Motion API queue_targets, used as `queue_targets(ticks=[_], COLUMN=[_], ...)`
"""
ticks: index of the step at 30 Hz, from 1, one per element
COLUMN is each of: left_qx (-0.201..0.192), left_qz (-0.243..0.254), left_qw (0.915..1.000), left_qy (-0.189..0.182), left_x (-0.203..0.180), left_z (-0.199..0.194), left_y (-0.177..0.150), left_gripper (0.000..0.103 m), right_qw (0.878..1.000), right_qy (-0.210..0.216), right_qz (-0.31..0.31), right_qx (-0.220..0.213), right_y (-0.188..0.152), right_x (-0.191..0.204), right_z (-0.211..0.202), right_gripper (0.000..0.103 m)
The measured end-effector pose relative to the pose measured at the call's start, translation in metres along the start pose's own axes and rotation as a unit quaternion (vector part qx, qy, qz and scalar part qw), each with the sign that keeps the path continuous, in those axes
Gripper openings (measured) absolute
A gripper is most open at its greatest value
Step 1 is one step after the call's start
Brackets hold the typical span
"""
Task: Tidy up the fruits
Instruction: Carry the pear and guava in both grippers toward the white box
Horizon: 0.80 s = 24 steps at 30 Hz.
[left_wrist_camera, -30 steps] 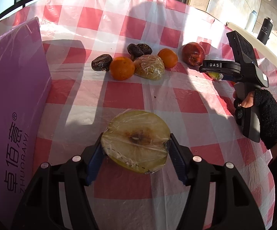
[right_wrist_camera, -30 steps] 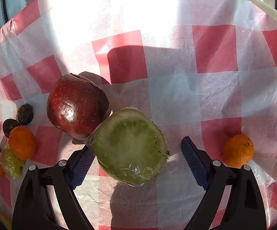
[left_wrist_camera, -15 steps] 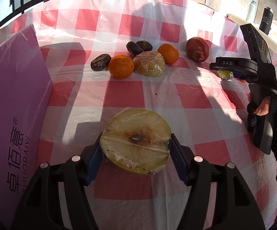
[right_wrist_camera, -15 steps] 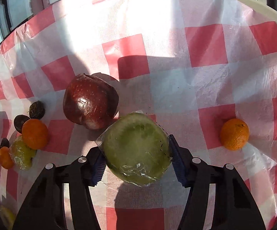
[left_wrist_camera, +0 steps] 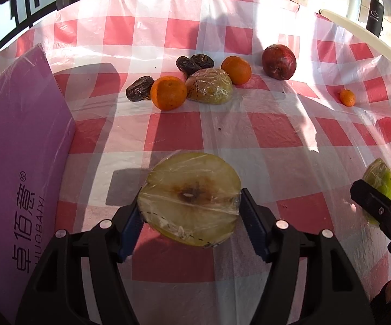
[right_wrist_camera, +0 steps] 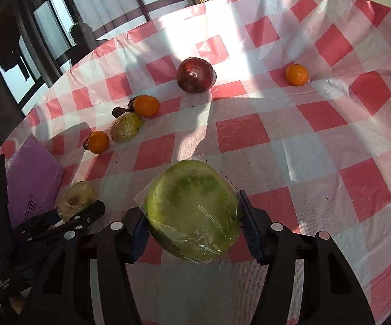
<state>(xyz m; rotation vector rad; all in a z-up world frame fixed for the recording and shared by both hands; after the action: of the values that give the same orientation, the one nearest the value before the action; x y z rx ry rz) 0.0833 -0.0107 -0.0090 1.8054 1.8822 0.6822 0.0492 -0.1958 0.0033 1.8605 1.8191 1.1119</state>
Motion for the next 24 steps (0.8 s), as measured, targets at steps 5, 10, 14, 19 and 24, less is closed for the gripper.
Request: queue_targets(ticks=[5, 10, 14, 19, 24], left_qx=[-0.002, -0.004, -0.003, -0.004, -0.004], left_qz=[-0.004, -0.009, -0.005, -0.006, -0.002], left_qw=[1.0000, 1.0000, 1.0000, 1.0000, 0.9999], left_qy=[0.001, 0.001, 0.007, 0.006, 0.012], left_x=[0.001, 0.003, 0.002, 0.002, 0.000], left_z=[-0.001, -0.002, -0.002, -0.002, -0.002], left_y=[0.000, 0.000, 0.000, 0.001, 0.001], left_gripper=[0.063, 0.061, 0.061, 0.060, 0.061], right_qw=[1.000, 1.000, 1.000, 1.000, 1.000], right_qy=[-0.002, -0.007, -0.014, -0.018, -0.019], right_qz=[0.003, -0.002, 0.015, 0.017, 0.016], right_qx=[0.006, 0.004, 0.009, 0.014, 0.016], right_y=[-0.014, -0.014, -0.013, -0.013, -0.014], right_x=[0.002, 0.004, -0.001, -0.001, -0.001], right_z=[-0.008, -0.007, -0.003, 0.000, 0.000], right_gripper=[0.058, 0.058, 0.058, 0.058, 0.058])
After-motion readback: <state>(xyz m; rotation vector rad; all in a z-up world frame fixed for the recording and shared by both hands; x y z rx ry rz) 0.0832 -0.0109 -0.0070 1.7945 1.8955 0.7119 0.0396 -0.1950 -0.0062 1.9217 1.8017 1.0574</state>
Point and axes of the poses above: each gripper's, at about its wrist camera, not at the fingertips, and z roughly the way its jaws point, x to its left, y to its top, the point moved 2 cm from there along z, roughly the way its jaws point, and after that the axes turned 2 degrees about y, right-handed, at the moved point
